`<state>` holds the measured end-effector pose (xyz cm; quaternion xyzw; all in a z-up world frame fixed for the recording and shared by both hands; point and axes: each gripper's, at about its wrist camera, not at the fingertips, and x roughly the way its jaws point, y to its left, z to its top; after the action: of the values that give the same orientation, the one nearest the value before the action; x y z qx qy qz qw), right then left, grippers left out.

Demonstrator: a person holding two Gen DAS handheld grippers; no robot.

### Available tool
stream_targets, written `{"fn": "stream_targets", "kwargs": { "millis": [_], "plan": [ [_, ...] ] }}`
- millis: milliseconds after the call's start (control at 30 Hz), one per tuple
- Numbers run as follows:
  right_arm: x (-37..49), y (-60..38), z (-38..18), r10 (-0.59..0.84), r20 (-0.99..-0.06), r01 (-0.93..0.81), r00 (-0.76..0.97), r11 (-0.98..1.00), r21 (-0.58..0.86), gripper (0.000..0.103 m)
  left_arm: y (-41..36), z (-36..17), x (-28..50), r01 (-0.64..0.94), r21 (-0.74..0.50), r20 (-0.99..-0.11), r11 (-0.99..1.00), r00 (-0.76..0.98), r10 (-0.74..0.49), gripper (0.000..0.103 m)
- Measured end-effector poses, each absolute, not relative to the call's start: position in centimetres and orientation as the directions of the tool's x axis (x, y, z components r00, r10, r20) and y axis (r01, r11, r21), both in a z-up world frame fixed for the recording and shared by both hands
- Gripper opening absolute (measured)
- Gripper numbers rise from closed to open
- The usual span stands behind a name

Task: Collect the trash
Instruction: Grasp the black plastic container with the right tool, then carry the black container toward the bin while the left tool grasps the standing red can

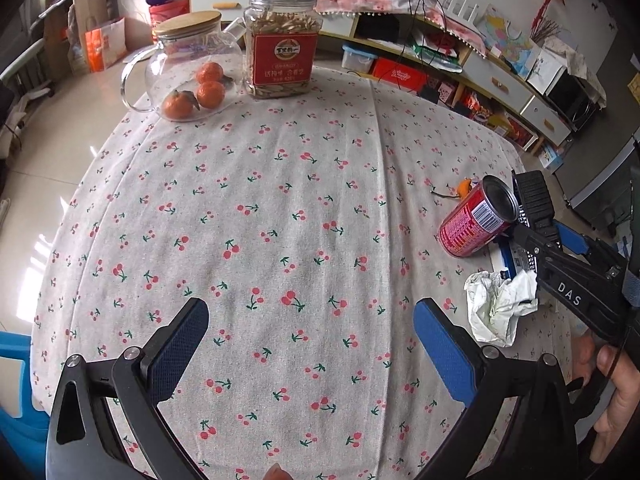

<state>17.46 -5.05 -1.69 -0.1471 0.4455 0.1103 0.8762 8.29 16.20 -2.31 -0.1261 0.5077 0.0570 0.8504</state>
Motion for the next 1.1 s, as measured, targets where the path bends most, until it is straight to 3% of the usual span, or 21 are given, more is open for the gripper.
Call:
{"fn": "stream_targets", "kwargs": {
  "millis": [467, 767, 1000, 1100],
  "plan": [
    [16.8, -17.5, 4.8, 0.233, -0.742, -0.187, 0.629, 0.971, 0.147, 0.062, 11.1, -2.7, 10.1, -0.135, -0.134, -0.882, 0.982, 0.469, -0.056, 0.103],
    [16.2, -27.1, 5.5, 0.145, -0.737, -0.023, 0.66, 0.985, 0.173, 0.062, 7.7, -2.9, 11.9, -0.09, -0.125, -0.881, 0.988, 0.468, -0.069, 0.103],
    [15.3, -31.5, 4.4, 0.102, -0.765, 0.043, 0.636, 0.985, 0.167, 0.062, 4.8, -2.4, 14.7, -0.04, -0.178, -0.832, 0.983, 0.539, -0.129, 0.103],
    [14.9, -32.8, 4.0, 0.089, -0.776, 0.061, 0.625, 0.985, 0.162, 0.062, 4.0, -2.8, 16.1, -0.032, -0.206, -0.813, 0.978, 0.561, -0.152, 0.094]
  ]
}}
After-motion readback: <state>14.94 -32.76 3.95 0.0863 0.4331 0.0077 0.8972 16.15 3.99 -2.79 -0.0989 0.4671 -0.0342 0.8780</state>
